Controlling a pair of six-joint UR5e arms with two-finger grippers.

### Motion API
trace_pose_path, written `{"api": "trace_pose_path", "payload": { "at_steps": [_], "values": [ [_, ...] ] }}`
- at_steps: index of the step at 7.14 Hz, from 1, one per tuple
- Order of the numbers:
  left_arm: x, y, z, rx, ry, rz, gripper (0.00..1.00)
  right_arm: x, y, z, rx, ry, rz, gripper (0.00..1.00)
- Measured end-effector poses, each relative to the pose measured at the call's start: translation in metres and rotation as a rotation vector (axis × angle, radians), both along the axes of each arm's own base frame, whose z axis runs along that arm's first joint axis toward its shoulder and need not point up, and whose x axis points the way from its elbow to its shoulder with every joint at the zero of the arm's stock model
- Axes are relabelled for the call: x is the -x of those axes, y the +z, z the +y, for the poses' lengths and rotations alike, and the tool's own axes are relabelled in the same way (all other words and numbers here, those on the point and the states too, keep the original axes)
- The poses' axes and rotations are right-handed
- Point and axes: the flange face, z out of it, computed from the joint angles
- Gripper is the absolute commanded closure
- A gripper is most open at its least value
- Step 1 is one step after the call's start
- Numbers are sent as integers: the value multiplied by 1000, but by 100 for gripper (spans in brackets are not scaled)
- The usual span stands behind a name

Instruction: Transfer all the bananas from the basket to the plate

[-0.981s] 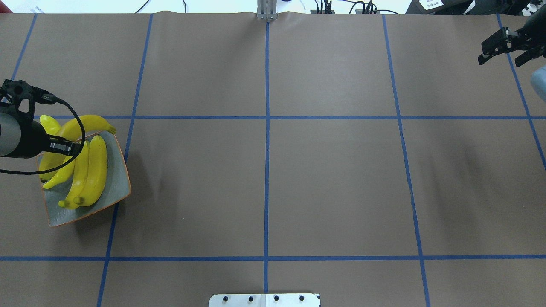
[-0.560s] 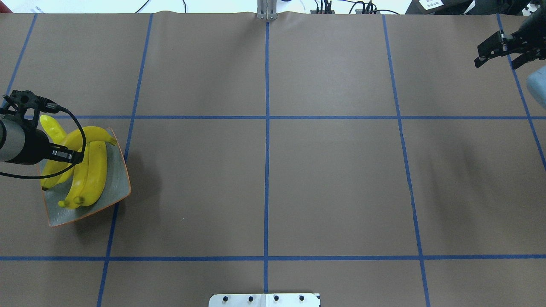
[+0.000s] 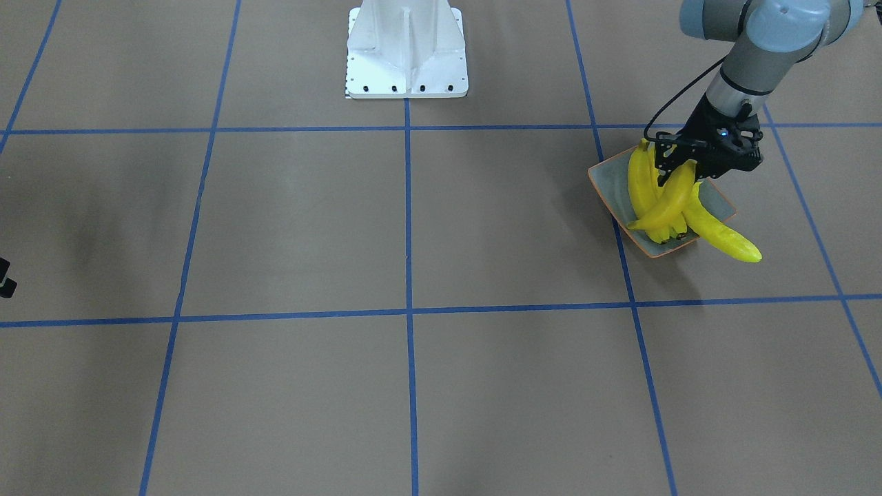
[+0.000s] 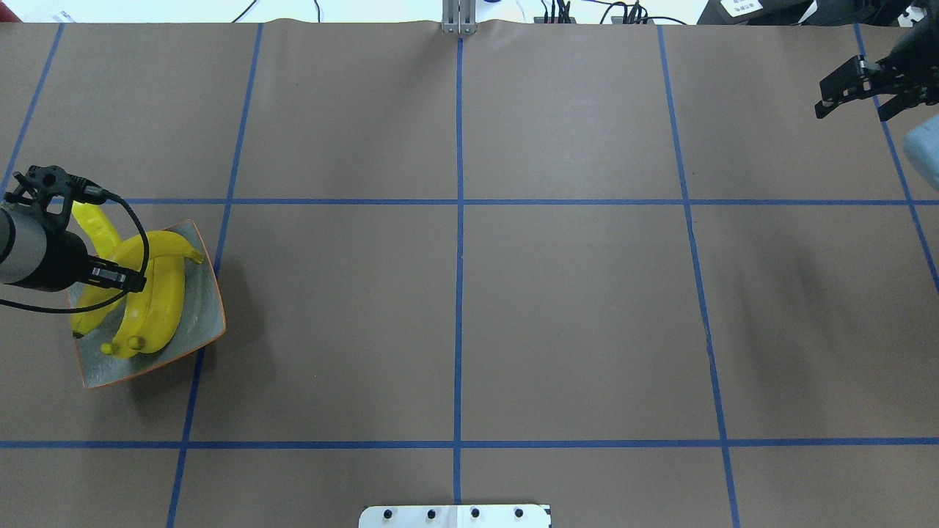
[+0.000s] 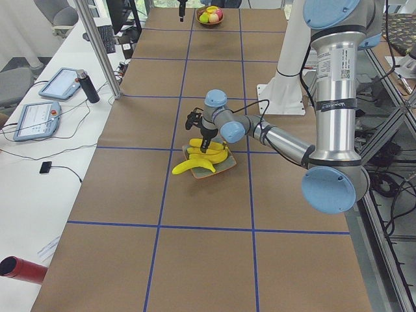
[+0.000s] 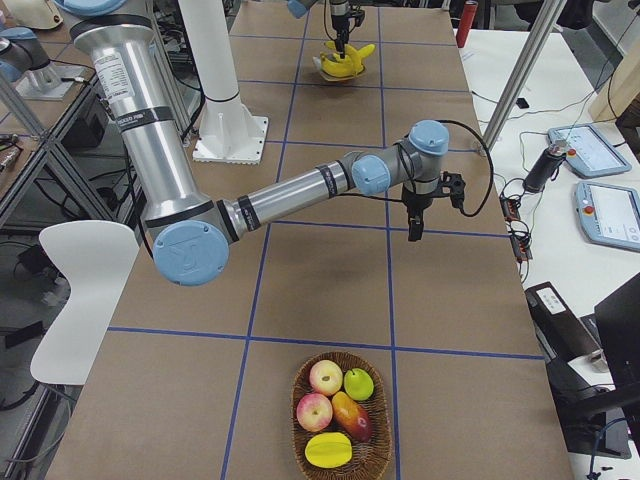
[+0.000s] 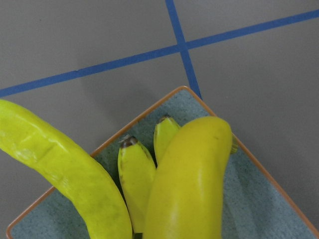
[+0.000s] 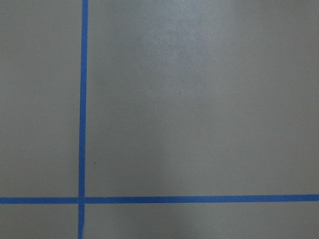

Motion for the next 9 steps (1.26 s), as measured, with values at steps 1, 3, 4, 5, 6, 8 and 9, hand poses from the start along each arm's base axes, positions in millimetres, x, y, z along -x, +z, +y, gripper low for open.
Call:
{"api": "trace_pose_path", "payload": {
  "at_steps": [1,3,4,5,6,8,9],
  "values": [
    [0,2,0,3,0,-2,100,0,0,0,-1,-1,0,1],
    [-1,5,0,9,1,-5,90,1,-1,0,-2,-1,-1,1],
    [-1,5,0,10,1,-6,46,1,-1,0,-3,-1,-1,1],
    [-1,5,-1,10,1,-6,0,1,-2,1,-4,-1,-1,1],
    [-1,6,-1,11,0,-6,0,1,-2,1,-5,-1,-2,1],
    [-1,5,-1,9,-1,-5,0,1,-3,1,-3,2,-4,1],
    [-1,4,0,8,-1,-3,0,1,-3,1,-2,3,-4,1]
  ]
}}
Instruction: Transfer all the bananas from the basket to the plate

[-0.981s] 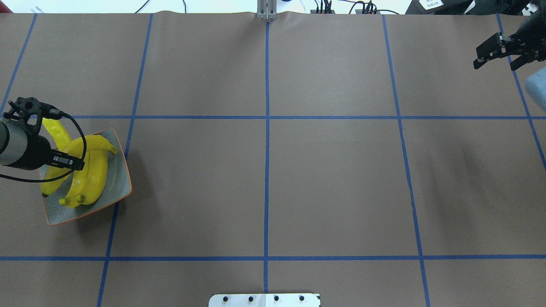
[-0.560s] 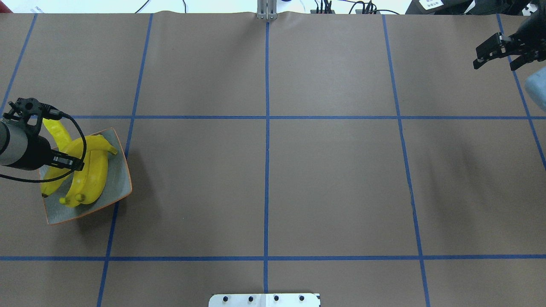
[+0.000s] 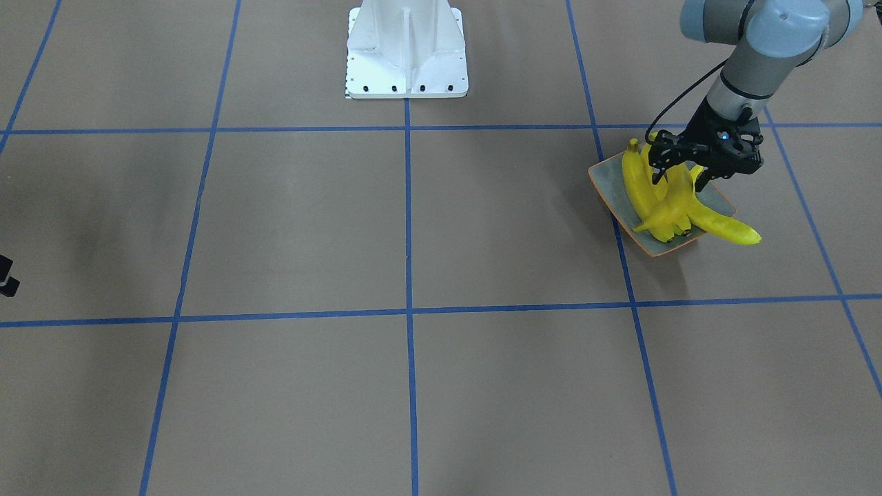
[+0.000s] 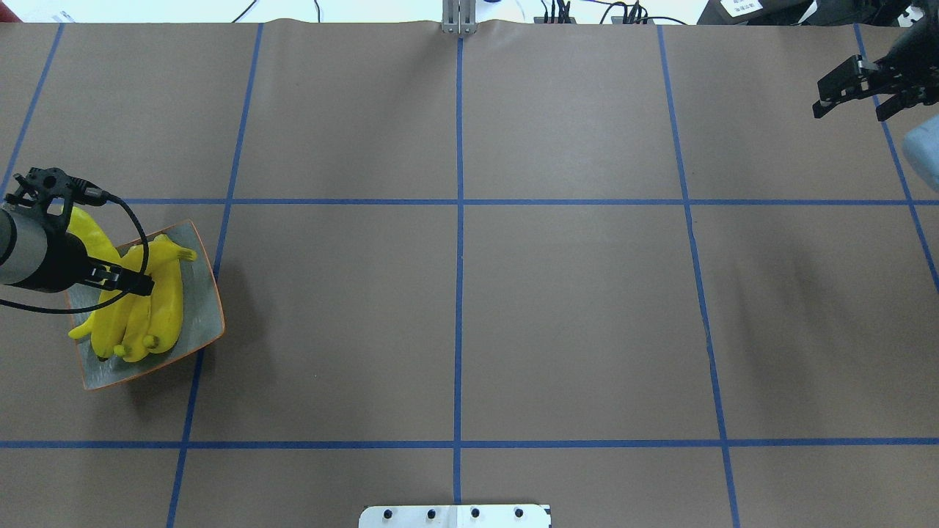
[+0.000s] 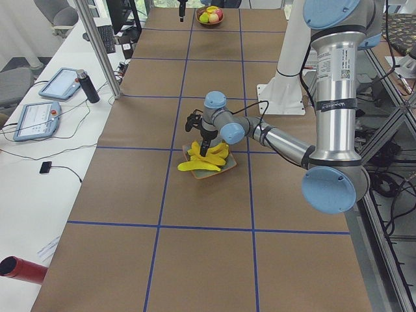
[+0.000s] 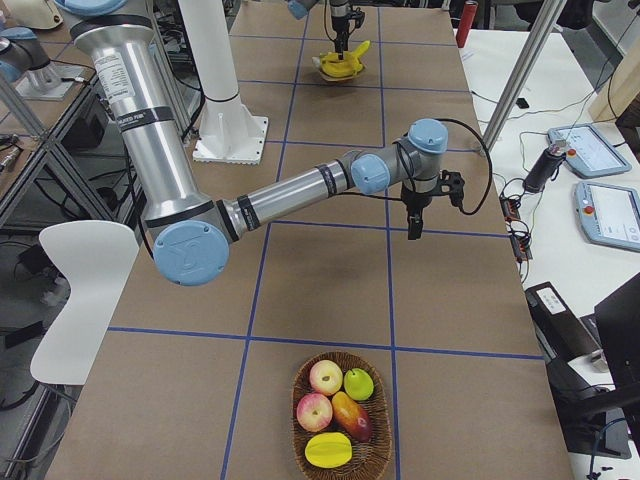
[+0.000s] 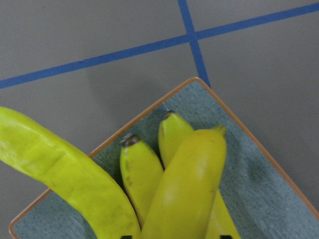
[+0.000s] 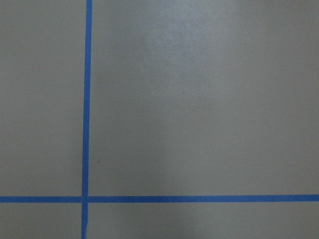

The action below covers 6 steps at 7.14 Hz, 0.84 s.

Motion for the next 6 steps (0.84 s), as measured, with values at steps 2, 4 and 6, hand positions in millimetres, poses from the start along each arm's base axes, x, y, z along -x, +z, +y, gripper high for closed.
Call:
{"api": "trace_pose_path", "payload": {
  "at_steps": [2,4,6],
  "values": [
    [0,-1,0,-1,0,1,0,1,-1,0,0,0,0,1],
    [1,-12,1,3,16,31,0,1,-1,0,-2,0,0,1],
    [23,-36,-20,19,4,67,0,-1,2,-1,-17,5,24,0]
  ]
}}
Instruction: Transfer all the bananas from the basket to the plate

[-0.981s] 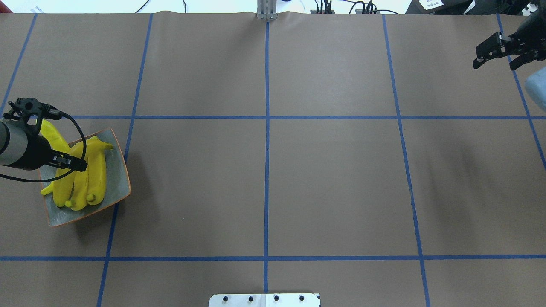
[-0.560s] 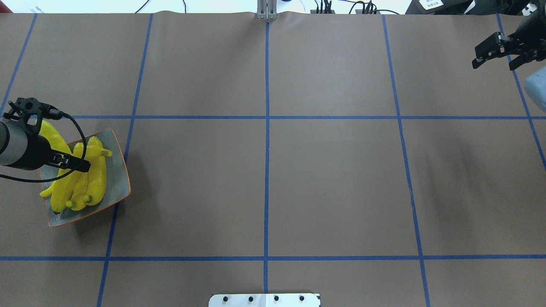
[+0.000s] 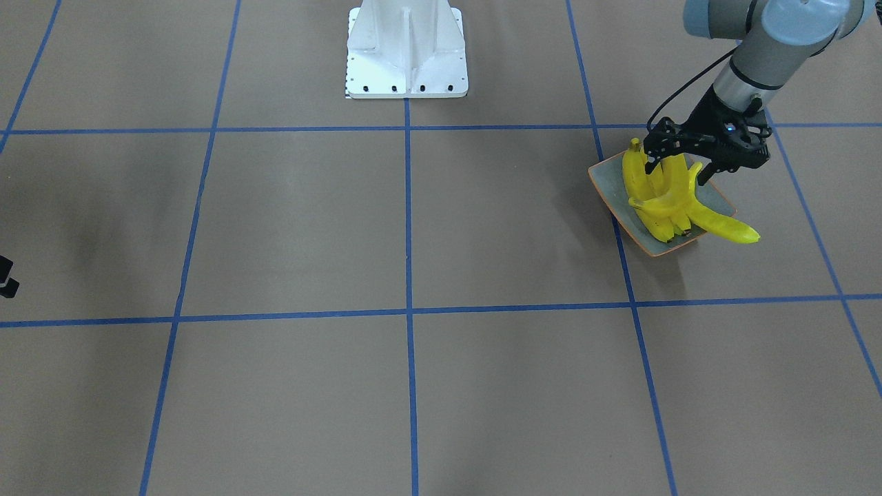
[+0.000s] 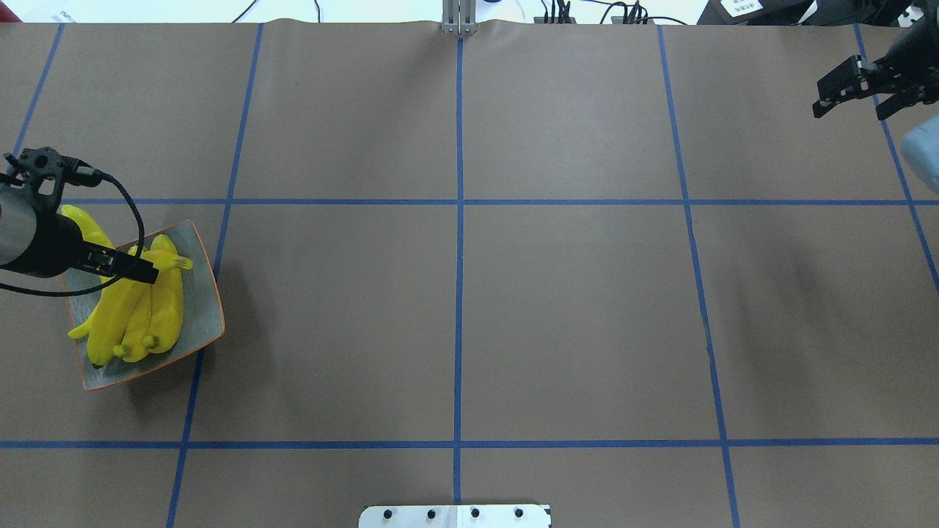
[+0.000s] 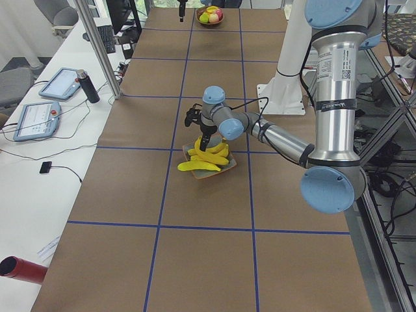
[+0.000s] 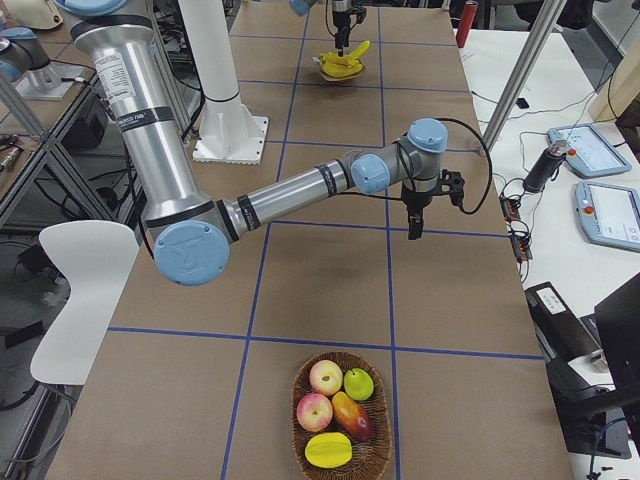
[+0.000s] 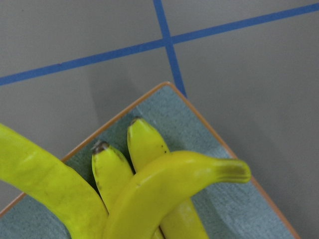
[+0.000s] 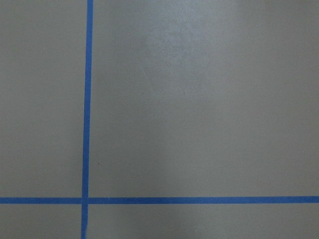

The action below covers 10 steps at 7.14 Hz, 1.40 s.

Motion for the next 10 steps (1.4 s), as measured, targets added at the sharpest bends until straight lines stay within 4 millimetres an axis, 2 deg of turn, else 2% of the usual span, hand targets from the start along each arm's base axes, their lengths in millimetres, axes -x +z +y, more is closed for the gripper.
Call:
{"api": "trace_pose_path", "payload": {
  "at_steps": [2,3,4,5,6,7,8,9,10],
  "values": [
    [35,-35,-52,-45,32,-82,0,-4,10,-2,-4,18,45,1],
    [62,-52,-83,-79,68,-146,0,-6,16,-1,2,25,59,0],
    [96,-57,-113,-95,96,-197,0,-8,22,0,7,32,72,0],
    [135,-42,-138,-92,121,-215,0,-12,29,3,0,32,83,1],
    [178,-13,-158,-65,139,-191,0,-23,42,4,-21,16,93,0],
    [216,22,-174,-51,154,-163,0,-47,63,3,-37,-8,99,0],
    [247,65,-187,-61,180,-153,0,-84,92,0,-32,-30,76,0],
    [270,109,-190,-70,195,-149,0,-124,124,4,-21,-47,31,0],
    [285,146,-181,-97,194,-149,0,-160,154,16,-10,-46,-1,1]
  ]
}}
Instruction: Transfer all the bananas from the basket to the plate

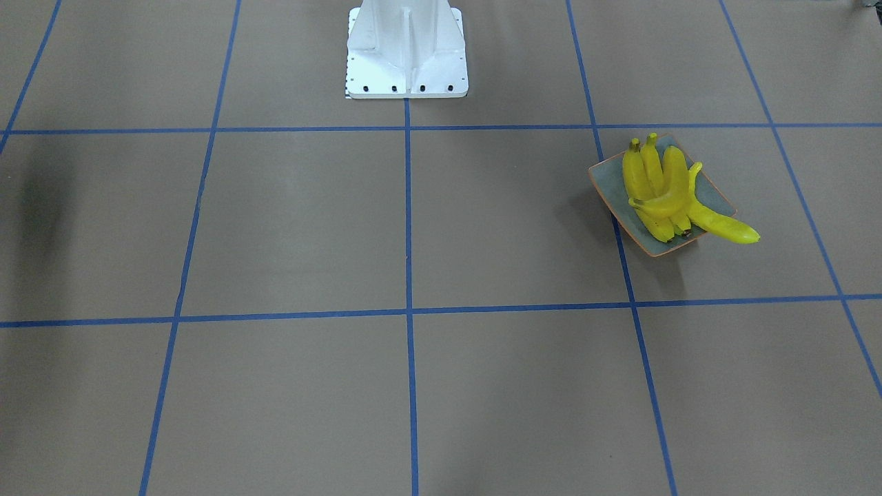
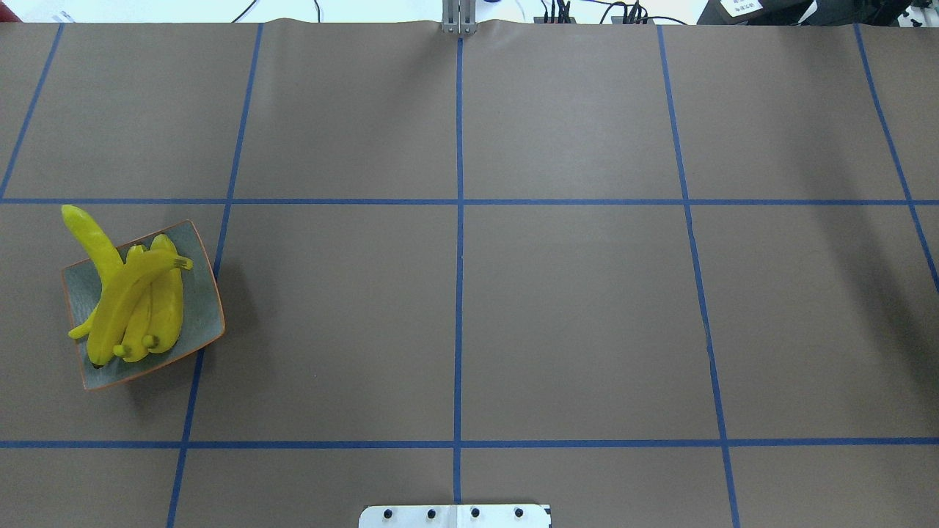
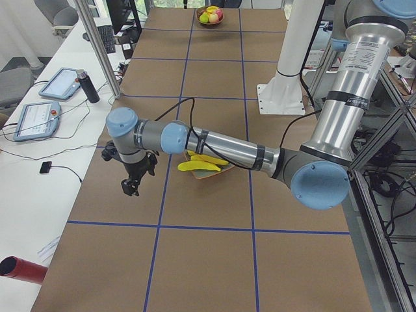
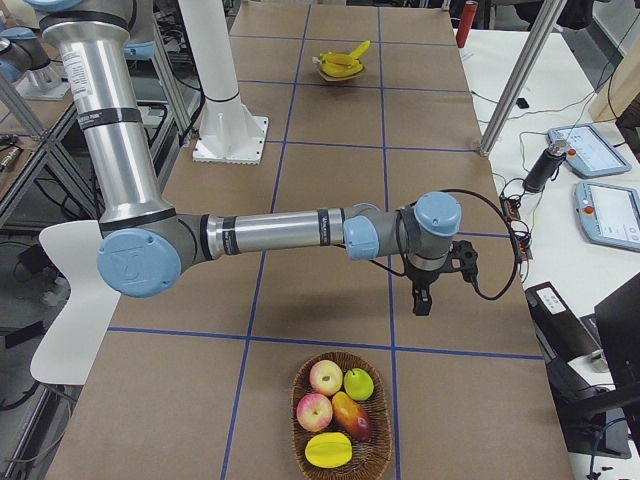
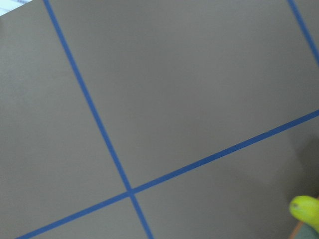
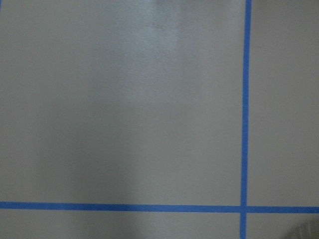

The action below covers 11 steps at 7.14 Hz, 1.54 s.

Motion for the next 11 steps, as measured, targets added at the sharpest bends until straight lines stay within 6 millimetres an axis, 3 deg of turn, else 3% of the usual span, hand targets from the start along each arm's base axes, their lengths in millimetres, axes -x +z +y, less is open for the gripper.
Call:
{"api": "trace_pose_path", "payload": {
  "at_steps": [2,3,6,11],
  "values": [
    [9,29,14,-36,-8,-3,0,-48,34,33,60,48,-25,0],
    [11,37,19,-30,-12,-5,0,-55,38,47,100,60,-27,1],
    [11,57,35,-6,-15,-6,0,-56,53,91,155,56,-22,0],
    [12,52,37,72,-110,2,0,-57,50,97,152,58,6,0]
  ]
}}
